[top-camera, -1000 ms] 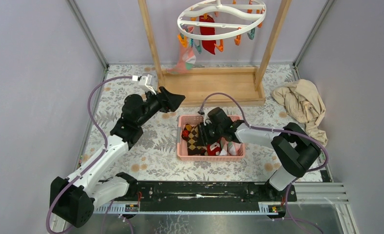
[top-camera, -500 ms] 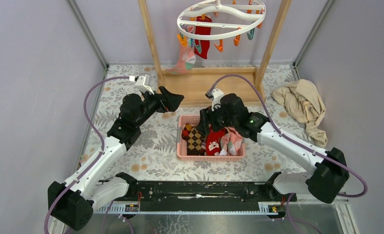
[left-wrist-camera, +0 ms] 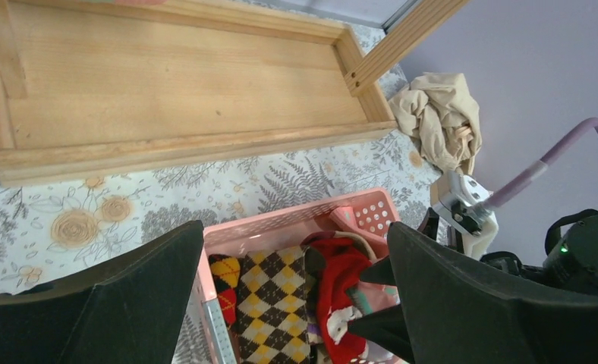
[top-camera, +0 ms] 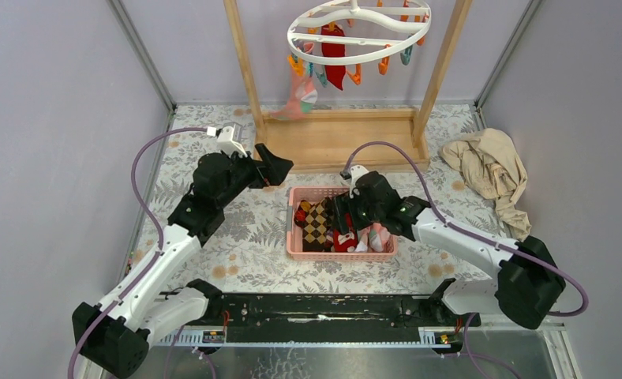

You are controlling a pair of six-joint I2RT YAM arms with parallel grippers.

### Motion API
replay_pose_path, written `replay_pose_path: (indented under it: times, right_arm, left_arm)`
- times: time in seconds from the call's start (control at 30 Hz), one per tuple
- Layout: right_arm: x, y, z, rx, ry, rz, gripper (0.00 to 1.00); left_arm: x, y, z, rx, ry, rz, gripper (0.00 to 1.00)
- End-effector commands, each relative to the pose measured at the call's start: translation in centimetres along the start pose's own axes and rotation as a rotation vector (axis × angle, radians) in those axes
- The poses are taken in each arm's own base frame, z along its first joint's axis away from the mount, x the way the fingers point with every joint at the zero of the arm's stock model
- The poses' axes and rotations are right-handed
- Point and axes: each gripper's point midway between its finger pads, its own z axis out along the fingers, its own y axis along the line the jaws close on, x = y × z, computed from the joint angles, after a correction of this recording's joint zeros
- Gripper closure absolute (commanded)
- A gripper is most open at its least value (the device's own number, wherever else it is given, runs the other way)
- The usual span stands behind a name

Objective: Remove the socks clipped to the hanger
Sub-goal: Place the sock in the bin.

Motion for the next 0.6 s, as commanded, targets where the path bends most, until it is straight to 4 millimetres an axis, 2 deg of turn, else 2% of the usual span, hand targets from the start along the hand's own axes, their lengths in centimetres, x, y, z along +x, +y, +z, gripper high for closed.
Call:
replay_pose_path:
  times: [0.0, 0.2, 0.37, 0.47, 0.57]
  right_arm:
    - [-0.2, -1.0, 1.9, 0.051, -0.029, 0.025, 0.22]
    - [3.4, -2.6, 5.2, 0.105, 0.075, 0.055, 0.24]
    - [4.9, -3.4, 7.8, 0.124, 0.121, 0.068, 0.25]
    - [4.4, -3.7, 7.6, 0.153, 0.116, 0.067, 0.26]
    - [3.1, -3.3, 5.7, 0.148, 0.068, 0.069, 0.25]
  left_arm:
    - [-1.0, -0.2, -1.0, -0.031, -0.012, 0.020, 0.01]
    - [-0.4, 0.3, -1.1, -0.047, 0.006, 0.015, 0.01]
    - [0.4, 0.9, -0.8, -0.060, 0.022, 0.010, 0.01]
    - [0.7, 1.1, -0.7, -0.065, 0.032, 0.014, 0.01]
    - [0.8, 1.4, -0.7, -0.075, 0.031, 0.016, 0.01]
